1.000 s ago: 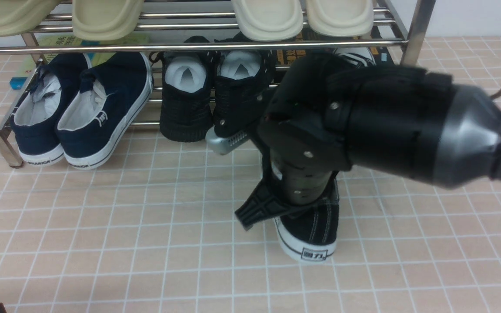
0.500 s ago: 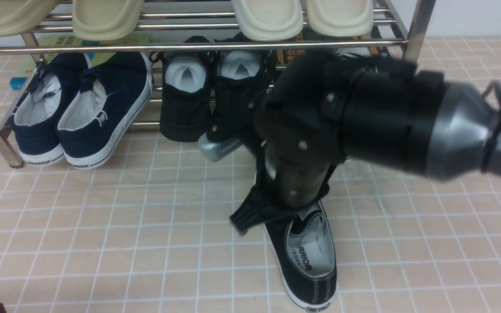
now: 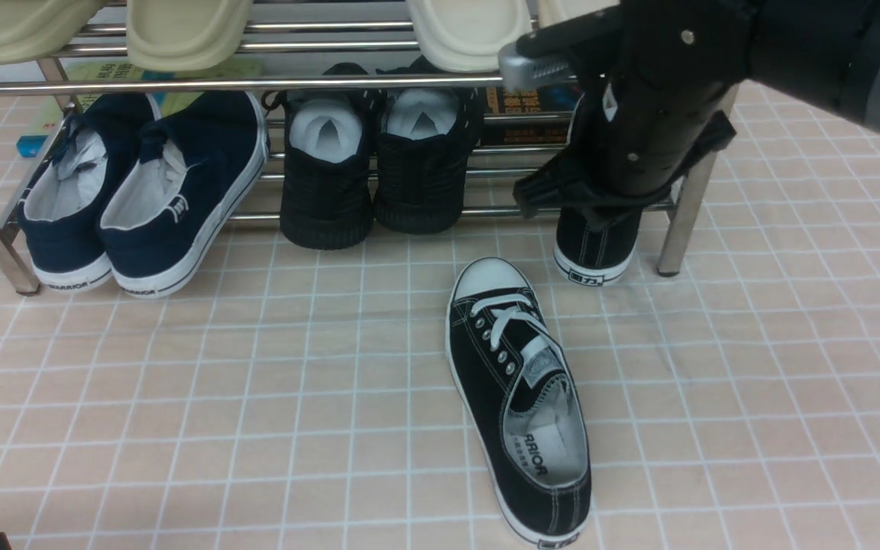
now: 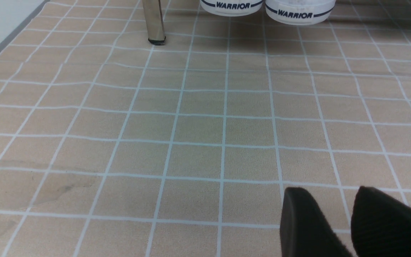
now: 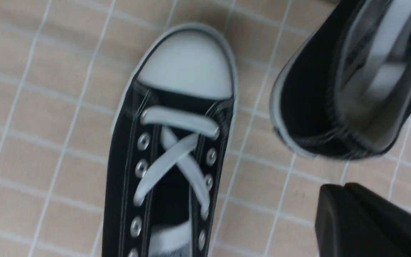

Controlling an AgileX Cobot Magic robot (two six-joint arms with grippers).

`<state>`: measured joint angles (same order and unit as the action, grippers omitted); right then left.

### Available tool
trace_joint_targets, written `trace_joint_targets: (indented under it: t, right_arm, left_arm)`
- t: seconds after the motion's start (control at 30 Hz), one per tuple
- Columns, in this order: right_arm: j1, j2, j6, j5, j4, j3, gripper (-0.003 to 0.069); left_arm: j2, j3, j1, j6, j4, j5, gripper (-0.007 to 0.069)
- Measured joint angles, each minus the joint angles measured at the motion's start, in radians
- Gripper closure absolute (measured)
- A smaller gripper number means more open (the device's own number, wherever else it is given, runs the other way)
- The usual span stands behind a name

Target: Take the shoes off the shelf from the light coffee tablecloth by hand.

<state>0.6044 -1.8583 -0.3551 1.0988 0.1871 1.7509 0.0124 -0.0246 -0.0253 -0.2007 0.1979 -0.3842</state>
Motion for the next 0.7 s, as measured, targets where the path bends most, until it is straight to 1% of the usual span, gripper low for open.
trace_joint_targets:
  t: [0.17, 0.2, 0.23, 0.27, 0.3, 0.43, 0.57, 0.7]
  right_arm:
    - [-0.009, -0.018, 0.0, -0.068, 0.001, 0.0, 0.04]
    - [-0.009, -0.022, 0.0, -0.086, 0.0, 0.0, 0.037]
    - [-0.009, -0.026, 0.0, -0.089, 0.0, 0.0, 0.0356]
    - [-0.009, -0.034, -0.001, -0.119, 0.001, 0.0, 0.0307]
    - [-0.009, -0.039, -0.001, -0.134, 0.004, 0.0, 0.0283]
    - [-0.009, -0.064, -0.001, -0.175, 0.022, 0.0, 0.024]
    - [-0.009, -0.097, -0.002, -0.199, 0.055, 0.0, 0.0234]
    - [-0.009, -0.129, -0.04, -0.218, 0.098, 0.0, 0.0232]
  left_arm:
    - [0.0, 0.0, 0.0, 0.0, 0.0, 0.0, 0.0385]
    - [0.0, 0.0, 0.0, 0.0, 0.0, 0.0, 0.0385]
    - [0.0, 0.0, 0.0, 0.0, 0.0, 0.0, 0.0385]
    - [0.0, 0.0, 0.0, 0.0, 0.0, 0.0, 0.0385]
    - [0.0, 0.0, 0.0, 0.0, 0.0, 0.0, 0.0385]
    - [0.0, 0.0, 0.0, 0.0, 0.0, 0.0, 0.0385]
    - [0.0, 0.0, 0.0, 0.0, 0.0, 0.0, 0.0385]
    - [0.0, 0.0, 0.0, 0.0, 0.0, 0.0, 0.0385]
